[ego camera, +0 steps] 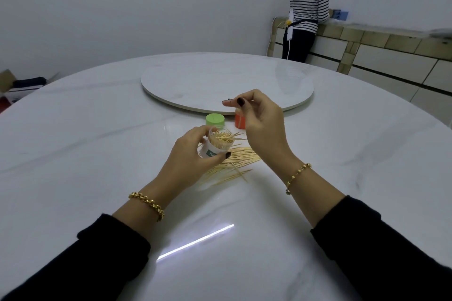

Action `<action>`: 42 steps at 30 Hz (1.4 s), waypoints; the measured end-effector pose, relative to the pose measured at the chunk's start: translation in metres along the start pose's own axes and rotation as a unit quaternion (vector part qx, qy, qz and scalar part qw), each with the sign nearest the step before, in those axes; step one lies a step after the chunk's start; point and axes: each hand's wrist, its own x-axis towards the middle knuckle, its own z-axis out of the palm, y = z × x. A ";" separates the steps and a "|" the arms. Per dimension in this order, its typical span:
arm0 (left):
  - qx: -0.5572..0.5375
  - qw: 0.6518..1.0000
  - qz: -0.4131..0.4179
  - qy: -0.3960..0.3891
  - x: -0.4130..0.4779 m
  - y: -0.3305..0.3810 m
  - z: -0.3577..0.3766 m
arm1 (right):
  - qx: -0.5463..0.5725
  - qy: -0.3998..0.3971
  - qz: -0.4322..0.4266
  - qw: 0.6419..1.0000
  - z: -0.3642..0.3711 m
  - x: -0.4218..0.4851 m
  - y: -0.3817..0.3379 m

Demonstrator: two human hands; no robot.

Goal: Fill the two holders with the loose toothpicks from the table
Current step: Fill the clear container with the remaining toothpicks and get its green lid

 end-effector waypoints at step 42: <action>-0.053 0.998 0.016 0.013 -0.002 0.002 -0.001 | -0.208 -0.071 0.043 0.975 0.010 -0.036 0.015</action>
